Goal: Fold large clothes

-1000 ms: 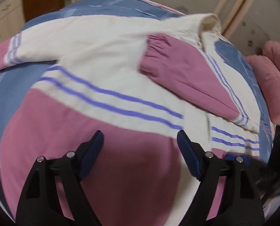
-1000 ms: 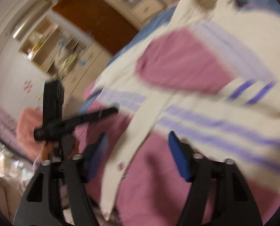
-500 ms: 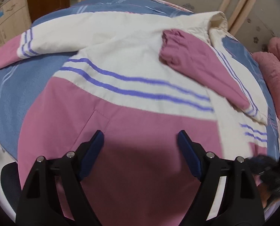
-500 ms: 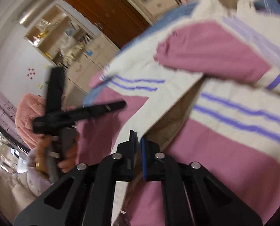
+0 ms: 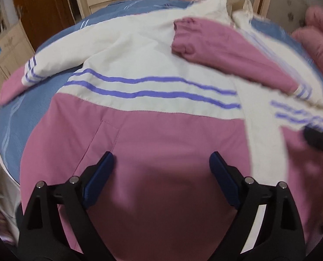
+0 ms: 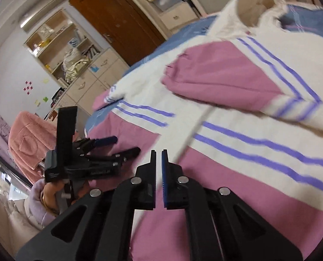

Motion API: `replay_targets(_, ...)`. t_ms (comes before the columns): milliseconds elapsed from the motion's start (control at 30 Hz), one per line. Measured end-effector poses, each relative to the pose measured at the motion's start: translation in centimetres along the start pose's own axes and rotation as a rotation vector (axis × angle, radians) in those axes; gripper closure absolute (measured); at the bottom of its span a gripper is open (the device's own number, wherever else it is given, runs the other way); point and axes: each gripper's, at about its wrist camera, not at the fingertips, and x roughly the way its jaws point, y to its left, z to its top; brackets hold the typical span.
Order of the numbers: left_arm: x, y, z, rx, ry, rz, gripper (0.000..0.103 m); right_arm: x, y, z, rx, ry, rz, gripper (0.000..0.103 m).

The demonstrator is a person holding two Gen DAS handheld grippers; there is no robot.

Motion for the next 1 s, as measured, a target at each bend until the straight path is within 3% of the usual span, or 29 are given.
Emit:
replay_targets(67,-0.7,0.7,-0.2,0.005,-0.005,0.032,0.012,2.1,0.7,0.2,-0.022,0.073,-0.061,0.099)
replay_targets(133,-0.1,1.9,-0.9,0.018,0.059,0.063,0.012,4.9,0.3,-0.1,-0.020,0.161,-0.142,0.099)
replay_targets(200,0.3,3.8,-2.6,-0.016,0.126,-0.003,0.012,5.5,-0.4,-0.2,0.004,0.168,-0.119,0.099)
replay_targets(333,-0.5,4.7,-6.6,0.058,0.182,0.013,0.010,5.2,-1.2,0.0,0.036,0.170,-0.074,0.099)
replay_targets(433,0.4,6.8,-9.6,-0.023,0.330,-0.043,0.002,5.6,-1.1,0.1,0.025,0.173,-0.081,0.099)
replay_targets(500,1.3,8.7,-11.1,-0.098,0.433,-0.114,0.005,5.4,-1.0,0.2,0.019,0.172,-0.083,0.099)
replay_targets(533,0.8,9.5,-11.2,-0.126,0.429,-0.136,0.011,5.2,-0.7,0.0,0.018,0.170,-0.078,0.098)
replay_targets(600,-1.7,10.4,-9.8,-0.124,0.339,-0.161,0.011,4.7,-1.1,-0.3,0.025,0.161,-0.043,0.093)
replay_targets(667,-5.6,11.1,-7.2,-0.093,0.162,-0.170,0.005,4.3,-1.4,-0.4,0.041,0.147,-0.003,0.085)
replay_targets(733,-7.7,11.8,-5.5,-0.085,0.060,-0.153,0.002,3.4,-1.3,-0.2,0.042,0.099,-0.011,0.078)
replay_targets(800,-8.3,13.6,-3.1,-0.117,-0.010,-0.100,0.002,1.6,-0.6,0.1,0.016,-0.014,-0.088,0.063)
replay_targets(867,-7.7,16.0,-1.0,-0.163,-0.093,-0.045,0.002,-0.3,-0.2,0.3,-0.006,-0.136,-0.143,0.032)
replay_targets(933,-6.4,18.4,1.1,-0.211,-0.140,0.017,0.002,-2.2,-0.6,0.6,0.018,-0.258,-0.230,0.023)
replay_targets(1000,-3.9,21.7,3.7,-0.295,-0.122,0.033,0.002,-3.4,-1.6,0.8,0.049,-0.339,-0.400,0.015)
